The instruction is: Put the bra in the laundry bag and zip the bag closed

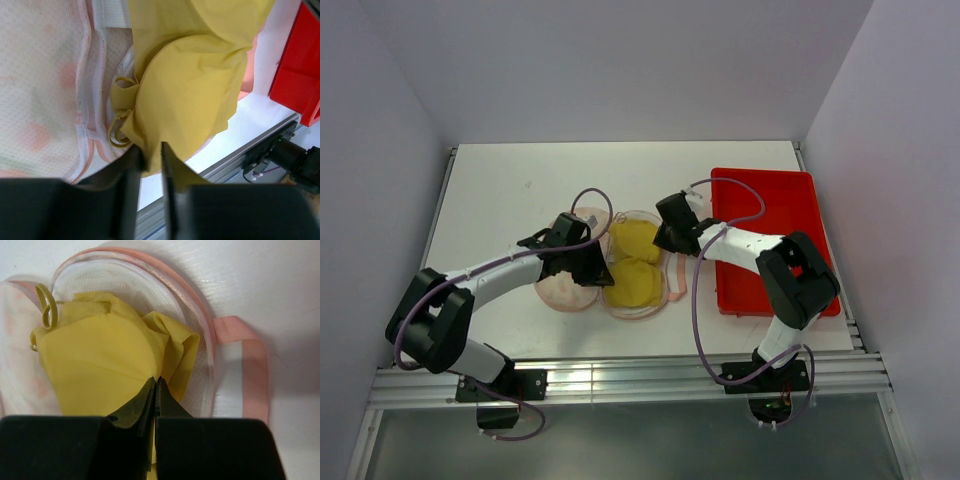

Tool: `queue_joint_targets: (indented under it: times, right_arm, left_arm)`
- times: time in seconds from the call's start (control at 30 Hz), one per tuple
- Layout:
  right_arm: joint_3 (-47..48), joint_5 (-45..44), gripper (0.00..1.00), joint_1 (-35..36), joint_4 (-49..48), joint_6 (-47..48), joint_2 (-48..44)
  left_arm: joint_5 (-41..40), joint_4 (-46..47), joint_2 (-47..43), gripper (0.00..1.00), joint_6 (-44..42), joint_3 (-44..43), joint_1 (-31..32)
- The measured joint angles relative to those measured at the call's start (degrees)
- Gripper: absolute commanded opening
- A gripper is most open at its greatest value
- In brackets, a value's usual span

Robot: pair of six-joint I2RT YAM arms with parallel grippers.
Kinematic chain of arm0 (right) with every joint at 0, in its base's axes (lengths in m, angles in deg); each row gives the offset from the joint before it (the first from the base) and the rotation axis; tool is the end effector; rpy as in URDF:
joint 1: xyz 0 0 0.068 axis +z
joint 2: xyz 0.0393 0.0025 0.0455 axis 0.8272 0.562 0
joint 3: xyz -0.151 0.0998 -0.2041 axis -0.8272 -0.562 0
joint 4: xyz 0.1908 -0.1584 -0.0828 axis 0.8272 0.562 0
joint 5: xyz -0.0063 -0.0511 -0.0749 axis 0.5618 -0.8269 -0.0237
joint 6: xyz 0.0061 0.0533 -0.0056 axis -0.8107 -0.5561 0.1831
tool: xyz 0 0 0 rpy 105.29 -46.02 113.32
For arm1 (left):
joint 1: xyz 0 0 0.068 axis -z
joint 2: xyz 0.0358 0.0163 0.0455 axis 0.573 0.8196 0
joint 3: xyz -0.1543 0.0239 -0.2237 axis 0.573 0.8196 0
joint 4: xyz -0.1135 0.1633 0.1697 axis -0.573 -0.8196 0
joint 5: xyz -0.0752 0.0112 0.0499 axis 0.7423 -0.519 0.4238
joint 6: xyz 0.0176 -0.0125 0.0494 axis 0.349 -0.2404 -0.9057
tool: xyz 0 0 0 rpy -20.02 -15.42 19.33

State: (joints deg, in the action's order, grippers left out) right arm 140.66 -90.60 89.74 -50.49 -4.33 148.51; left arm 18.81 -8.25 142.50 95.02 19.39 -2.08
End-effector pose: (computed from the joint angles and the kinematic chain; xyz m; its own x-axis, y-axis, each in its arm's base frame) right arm 0.2965 0.1911 0.1786 -0.7392 0.4085 -0.5354 0.1937 0.8904 0.4119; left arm 0.2345 -0.1655 0.1847 -0.9604 -0.1544 -0.2318 0.0118 0.8090 -0.5876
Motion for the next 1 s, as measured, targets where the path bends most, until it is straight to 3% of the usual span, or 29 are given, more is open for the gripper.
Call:
queue_joint_targets:
  times: [0.07,0.17,0.37,0.73,1.0]
  right_arm:
    - [0.00,-0.02,0.14,0.09,0.31,0.20,0.00]
    - [0.00,-0.15,0.24,0.15,0.74,0.59,-0.02]
    - [0.11,-0.98,0.41,0.33,2.71,1.51,-0.33]
    - [4.61,-2.84,0.44,0.33,6.38,3.52,-1.16]
    - [4.81,-2.95,0.46,0.33,8.94,4.94,-5.81]
  left_arm:
    - [-0.55,-0.20,-0.68,0.42,0.31,0.00,0.07]
    - [-1.36,-0.48,-2.23,0.49,0.63,0.00,0.13]
    - [-2.54,-1.42,-4.55,0.53,0.72,0.00,0.22]
    - [-2.43,-1.14,-4.98,0.49,0.72,0.00,1.05]
    - [-5.66,-1.09,-3.61,0.56,0.76,0.00,1.44]
